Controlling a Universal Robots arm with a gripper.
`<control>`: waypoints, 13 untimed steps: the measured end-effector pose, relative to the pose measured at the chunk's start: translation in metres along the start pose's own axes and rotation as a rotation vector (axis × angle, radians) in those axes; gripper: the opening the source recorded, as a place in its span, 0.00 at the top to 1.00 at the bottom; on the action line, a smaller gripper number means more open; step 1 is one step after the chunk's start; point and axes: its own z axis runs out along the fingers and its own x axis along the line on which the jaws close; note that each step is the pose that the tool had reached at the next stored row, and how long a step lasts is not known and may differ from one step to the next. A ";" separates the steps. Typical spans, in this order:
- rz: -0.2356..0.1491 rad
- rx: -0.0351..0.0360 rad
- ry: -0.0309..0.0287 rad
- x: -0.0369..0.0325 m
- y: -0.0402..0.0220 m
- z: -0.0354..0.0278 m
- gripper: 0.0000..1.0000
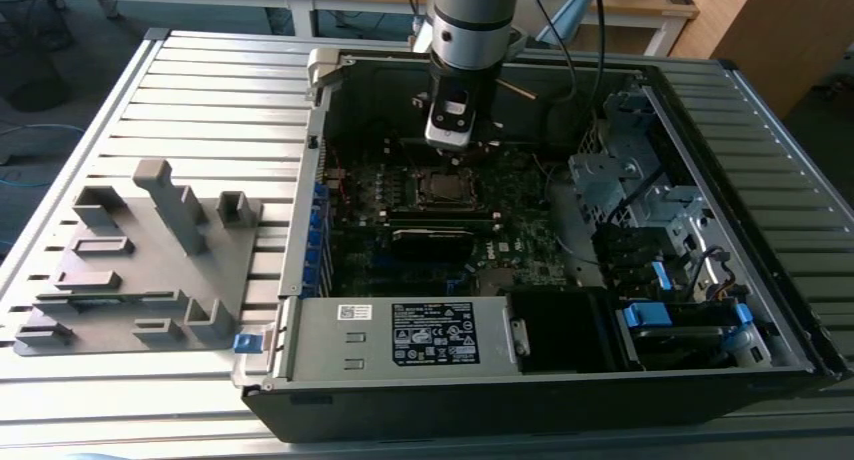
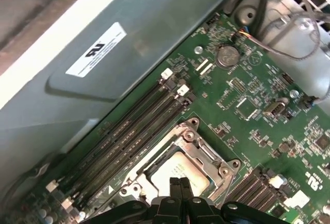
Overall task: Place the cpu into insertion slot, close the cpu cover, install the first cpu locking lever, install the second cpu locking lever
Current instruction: 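Close the cpu cover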
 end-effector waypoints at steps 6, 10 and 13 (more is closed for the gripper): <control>-0.077 0.0002 0.0031 0.0000 0.0000 0.0000 0.89; -0.129 0.0003 0.0052 0.0000 0.0000 0.0000 0.89; -0.161 0.0004 0.0064 0.0000 0.0000 0.0000 0.89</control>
